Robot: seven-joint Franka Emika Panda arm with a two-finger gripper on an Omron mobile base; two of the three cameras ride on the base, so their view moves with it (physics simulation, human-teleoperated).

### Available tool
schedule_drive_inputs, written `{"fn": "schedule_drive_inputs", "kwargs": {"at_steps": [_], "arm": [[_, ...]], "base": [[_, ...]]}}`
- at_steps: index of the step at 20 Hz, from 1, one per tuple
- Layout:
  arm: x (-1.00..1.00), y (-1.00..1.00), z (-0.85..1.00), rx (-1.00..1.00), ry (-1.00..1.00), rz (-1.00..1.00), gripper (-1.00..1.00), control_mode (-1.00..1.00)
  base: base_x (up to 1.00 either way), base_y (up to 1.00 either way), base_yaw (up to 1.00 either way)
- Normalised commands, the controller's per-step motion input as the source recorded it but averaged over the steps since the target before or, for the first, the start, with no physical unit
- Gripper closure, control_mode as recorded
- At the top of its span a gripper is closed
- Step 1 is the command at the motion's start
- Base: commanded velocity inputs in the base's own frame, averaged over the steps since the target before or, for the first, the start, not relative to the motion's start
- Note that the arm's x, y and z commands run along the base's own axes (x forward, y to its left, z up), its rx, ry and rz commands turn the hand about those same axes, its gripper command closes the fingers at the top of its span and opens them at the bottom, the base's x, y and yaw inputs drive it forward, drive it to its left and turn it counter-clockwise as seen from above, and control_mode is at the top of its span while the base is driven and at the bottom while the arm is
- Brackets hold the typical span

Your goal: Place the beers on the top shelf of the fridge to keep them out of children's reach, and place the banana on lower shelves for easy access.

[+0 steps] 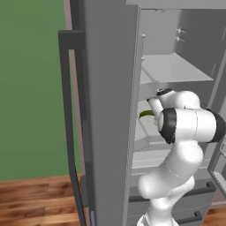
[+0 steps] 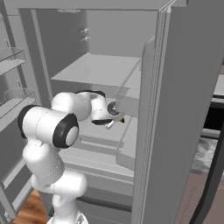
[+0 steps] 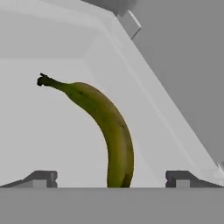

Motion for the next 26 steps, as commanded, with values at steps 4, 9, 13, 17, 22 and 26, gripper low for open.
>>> {"fn": "schedule_drive_inputs", "kwargs": {"at_steps": [4, 9, 13, 17, 22, 26], "arm": [[-0.5, 0.0, 0.23, -0.06, 0.0, 0.06, -1.0, -1.0], [-0.73, 0.0, 0.16, -0.08, 0.0, 0.06, -1.0, -1.0], [-0.66, 0.0, 0.39, -0.09, 0.0, 0.04, -1.0, -1.0], [-0.42, 0.0, 0.76, -0.08, 0.04, 0.03, -1.0, -1.0], [-0.3, 0.0, 0.97, -0.08, 0.13, 0.03, -1.0, -1.0], [-0.55, 0.0, 0.59, -0.13, 0.17, 0.12, -1.0, -1.0]], "base": [[0.0, 0.0, 0.0], [0.0, 0.0, 0.0], [0.0, 0.0, 0.0], [0.0, 0.0, 0.0], [0.0, 0.0, 0.0], [0.0, 0.0, 0.0]]}}
